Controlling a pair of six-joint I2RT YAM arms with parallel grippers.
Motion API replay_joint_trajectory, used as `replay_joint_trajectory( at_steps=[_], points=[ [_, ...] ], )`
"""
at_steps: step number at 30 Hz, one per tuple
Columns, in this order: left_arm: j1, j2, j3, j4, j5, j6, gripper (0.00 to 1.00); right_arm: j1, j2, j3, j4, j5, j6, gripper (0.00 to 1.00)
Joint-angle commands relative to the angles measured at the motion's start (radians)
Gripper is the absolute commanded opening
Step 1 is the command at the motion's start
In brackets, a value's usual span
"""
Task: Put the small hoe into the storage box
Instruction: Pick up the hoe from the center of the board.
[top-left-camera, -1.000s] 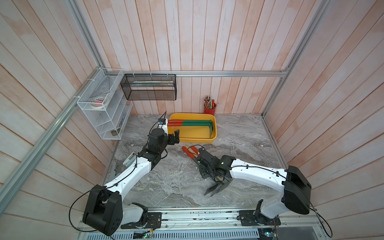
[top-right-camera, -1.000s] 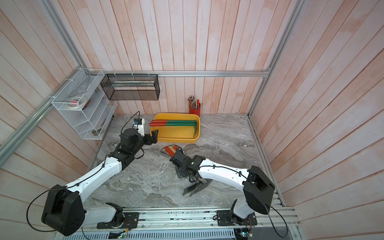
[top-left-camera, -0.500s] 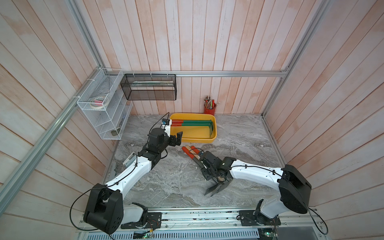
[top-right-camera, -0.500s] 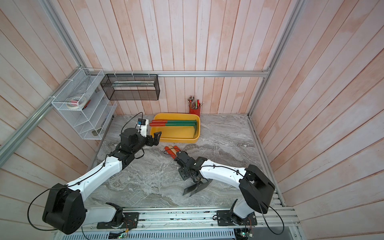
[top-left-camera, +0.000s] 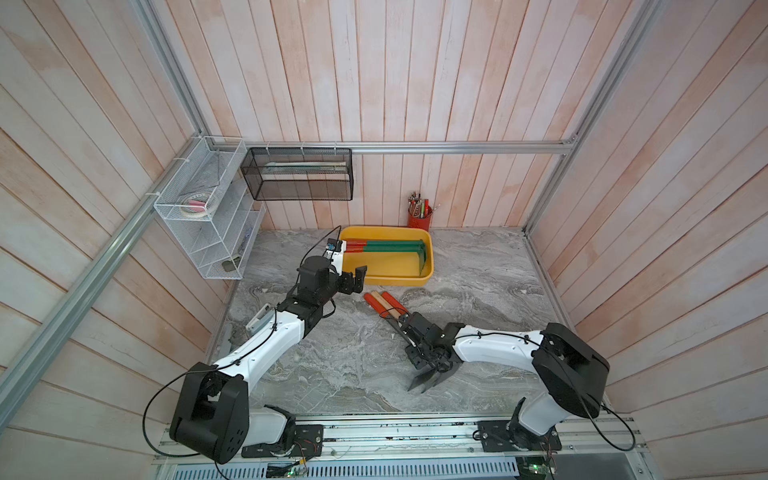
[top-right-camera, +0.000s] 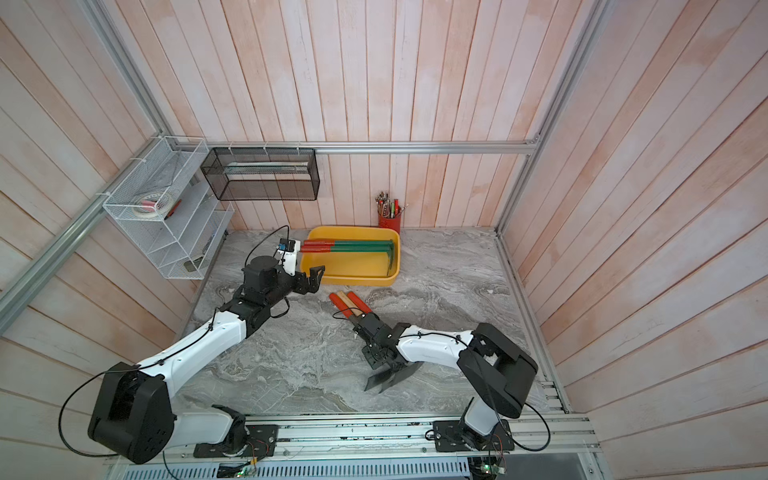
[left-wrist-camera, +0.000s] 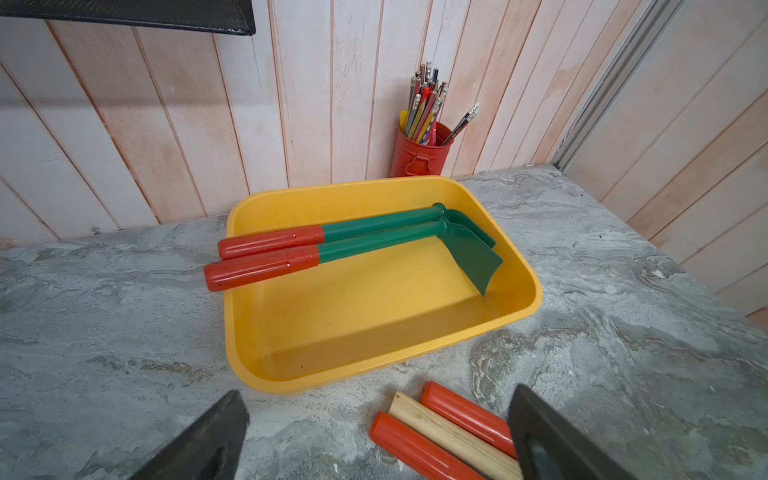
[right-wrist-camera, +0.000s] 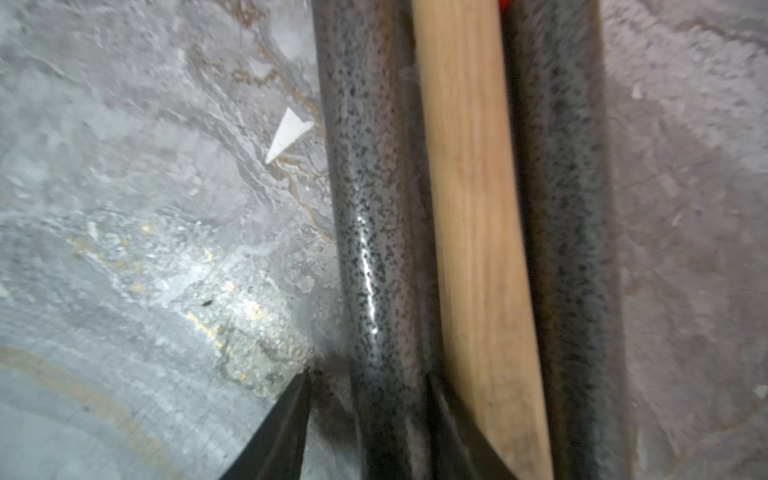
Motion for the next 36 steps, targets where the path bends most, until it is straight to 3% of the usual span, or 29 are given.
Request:
replay_joint_trajectory(
  at_steps=[1, 4, 8, 12, 20, 28, 36],
  points=[
    [0.006, -0.009, 0.030, -0.015, -0.001, 0.037, 1.00, -0.008, 0.040, -0.027, 0.052, -0.032, -0.033, 0.47],
    [0.006, -0.018, 0.031, -0.026, -0.006, 0.047, 1.00, -0.009, 0.052, -0.028, 0.078, -0.045, -0.062, 0.43],
    [0.006, -0.029, 0.028, -0.031, -0.006, 0.050, 1.00, -0.009, 0.036, -0.017, 0.082, -0.061, -0.104, 0.30],
    [0.008, -0.031, 0.026, -0.028, -0.003, 0.046, 1.00, -0.009, -0.010, -0.019, 0.077, -0.075, -0.141, 0.17],
    [0.006, -0.030, 0.016, -0.028, 0.033, 0.050, 1.00, 0.007, -0.121, 0.024, 0.002, -0.098, -0.206, 0.01],
    [0.006, -0.068, 0.029, -0.089, 0.121, 0.069, 1.00, 0.005, -0.213, 0.078, -0.004, -0.033, -0.337, 0.00],
    [0.006, -0.137, 0.072, -0.162, 0.104, 0.085, 1.00, -0.069, -0.196, 0.206, -0.055, -0.028, -0.590, 0.00]
  ],
)
